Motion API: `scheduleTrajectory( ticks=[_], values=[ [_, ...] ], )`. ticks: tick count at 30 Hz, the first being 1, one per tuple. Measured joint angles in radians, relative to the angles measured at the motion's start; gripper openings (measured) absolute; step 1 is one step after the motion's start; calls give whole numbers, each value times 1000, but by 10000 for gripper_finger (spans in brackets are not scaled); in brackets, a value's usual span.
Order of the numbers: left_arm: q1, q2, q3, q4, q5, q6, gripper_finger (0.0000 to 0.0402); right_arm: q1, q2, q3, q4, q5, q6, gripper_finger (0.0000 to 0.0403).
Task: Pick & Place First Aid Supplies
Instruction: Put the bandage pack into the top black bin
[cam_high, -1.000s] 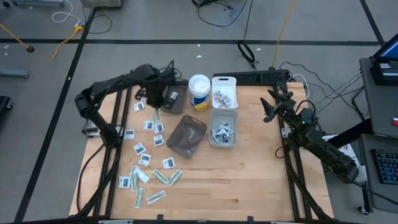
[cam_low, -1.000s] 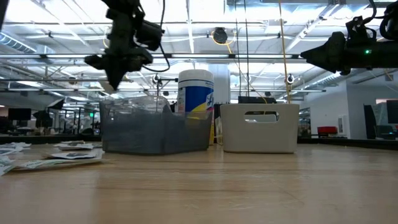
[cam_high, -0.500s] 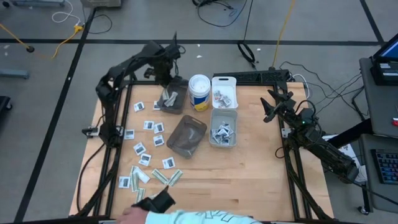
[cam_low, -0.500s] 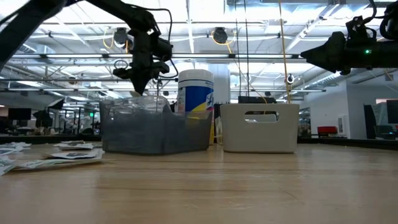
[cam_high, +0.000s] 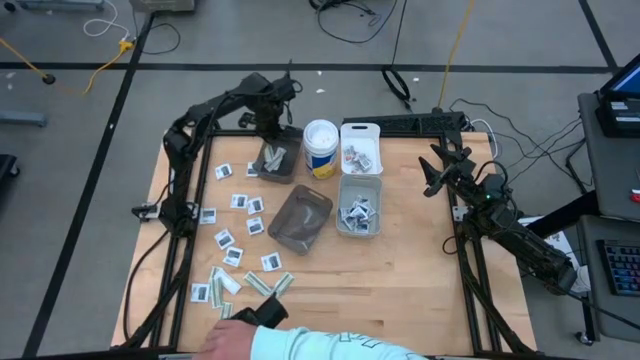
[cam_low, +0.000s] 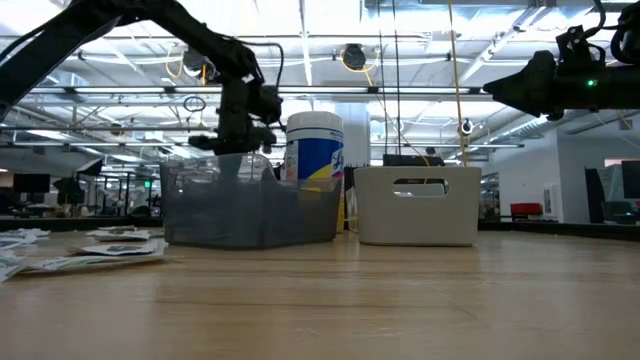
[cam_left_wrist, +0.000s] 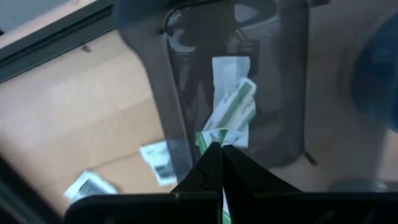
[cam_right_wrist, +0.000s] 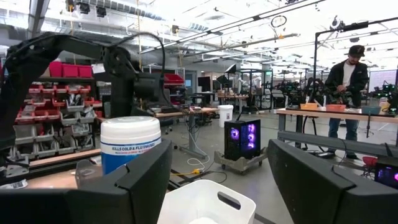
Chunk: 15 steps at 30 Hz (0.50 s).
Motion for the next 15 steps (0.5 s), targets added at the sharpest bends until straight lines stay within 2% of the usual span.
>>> scheduleTrajectory(
  ticks=[7, 15],
  values=[
    [-6, 2, -136, 145, 4, -7, 0, 0, 0, 0, 0, 0, 0, 263],
    [-10, 1, -158, 182, 10, -2, 4, 0, 0, 0, 0, 0, 0, 263]
  ],
)
